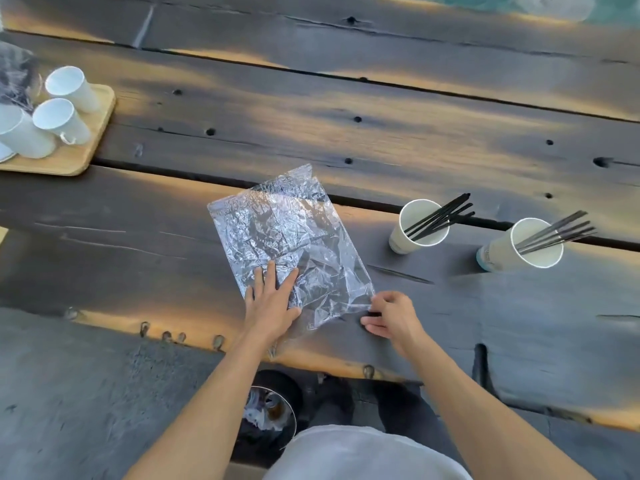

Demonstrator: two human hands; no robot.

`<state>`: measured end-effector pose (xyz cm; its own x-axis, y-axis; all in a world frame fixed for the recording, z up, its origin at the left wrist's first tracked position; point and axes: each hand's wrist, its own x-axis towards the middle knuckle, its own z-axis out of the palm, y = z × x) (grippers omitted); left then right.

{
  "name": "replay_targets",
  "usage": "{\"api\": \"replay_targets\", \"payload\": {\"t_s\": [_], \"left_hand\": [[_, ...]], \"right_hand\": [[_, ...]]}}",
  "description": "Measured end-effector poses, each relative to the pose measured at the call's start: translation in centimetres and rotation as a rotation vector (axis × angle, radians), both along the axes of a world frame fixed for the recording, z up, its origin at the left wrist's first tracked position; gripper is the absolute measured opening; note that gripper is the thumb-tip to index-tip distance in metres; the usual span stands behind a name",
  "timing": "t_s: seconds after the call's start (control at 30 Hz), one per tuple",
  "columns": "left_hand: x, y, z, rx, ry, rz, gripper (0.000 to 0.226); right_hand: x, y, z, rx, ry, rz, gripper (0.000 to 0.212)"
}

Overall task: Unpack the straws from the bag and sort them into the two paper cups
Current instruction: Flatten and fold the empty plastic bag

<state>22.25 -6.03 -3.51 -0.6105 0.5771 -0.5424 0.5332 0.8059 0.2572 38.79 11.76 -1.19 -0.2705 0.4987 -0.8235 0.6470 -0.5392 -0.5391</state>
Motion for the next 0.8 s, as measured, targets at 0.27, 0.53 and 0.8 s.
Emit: {"api": "replay_targets", "payload": {"t_s": [0.27, 0.53, 0.8], "left_hand": [[-1.0, -0.9, -0.6, 0.083, -0.014, -0.029, 0.085], [2.4, -4.3, 1.5, 0.493, 0.059, 0.983, 0.024], [4.6, -6.7, 1.2, 0.589, -0.440, 1.379, 0.008]], "right_hand": [[0.9, -0.2, -0.8, 0.157, -0.101, 0.114, 0.023], [1.1, -1.1, -0.5, -0.089, 0.028, -0.085, 0.016], [1.1, -0.8, -0.4, -0.107, 0.073, -0.051, 0.016]]}}
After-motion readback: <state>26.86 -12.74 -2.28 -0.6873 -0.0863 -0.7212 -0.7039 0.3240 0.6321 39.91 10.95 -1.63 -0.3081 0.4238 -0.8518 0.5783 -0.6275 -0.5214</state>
